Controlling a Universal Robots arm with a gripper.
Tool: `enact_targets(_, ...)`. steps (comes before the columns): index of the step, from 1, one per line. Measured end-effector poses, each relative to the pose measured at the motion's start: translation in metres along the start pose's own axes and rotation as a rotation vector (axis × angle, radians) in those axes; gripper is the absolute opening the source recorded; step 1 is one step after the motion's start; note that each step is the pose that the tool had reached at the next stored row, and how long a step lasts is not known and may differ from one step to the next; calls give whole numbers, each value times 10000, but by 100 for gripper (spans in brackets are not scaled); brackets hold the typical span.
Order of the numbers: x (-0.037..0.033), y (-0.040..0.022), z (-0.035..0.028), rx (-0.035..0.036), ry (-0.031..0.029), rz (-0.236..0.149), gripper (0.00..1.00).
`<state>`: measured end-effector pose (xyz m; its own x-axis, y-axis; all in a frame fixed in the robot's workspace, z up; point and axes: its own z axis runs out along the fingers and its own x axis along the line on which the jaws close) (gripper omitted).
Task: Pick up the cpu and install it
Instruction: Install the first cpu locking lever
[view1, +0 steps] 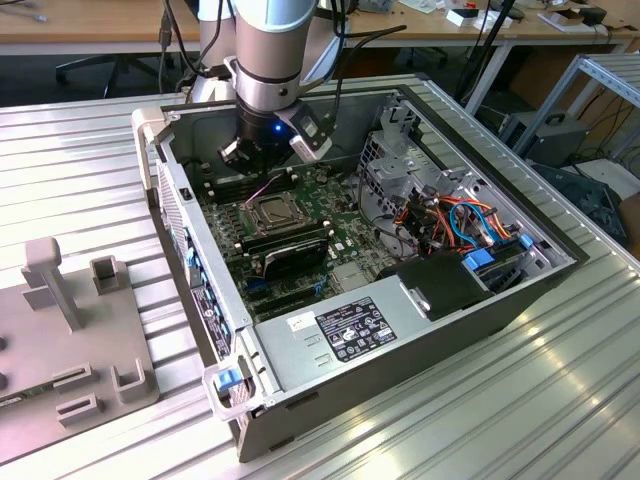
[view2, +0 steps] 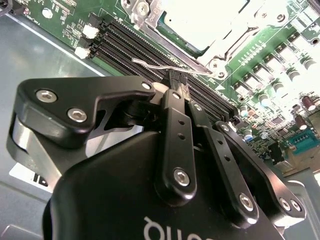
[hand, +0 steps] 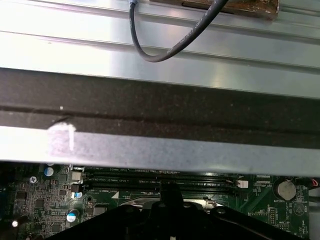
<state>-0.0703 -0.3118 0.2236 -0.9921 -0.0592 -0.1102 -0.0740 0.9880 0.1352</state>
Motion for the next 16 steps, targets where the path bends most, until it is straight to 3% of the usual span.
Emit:
enact_targets(6, -6, 6, -48, 13, 1, -3, 11)
enact_targets(16, -5, -2, -52, 15, 0, -1, 11)
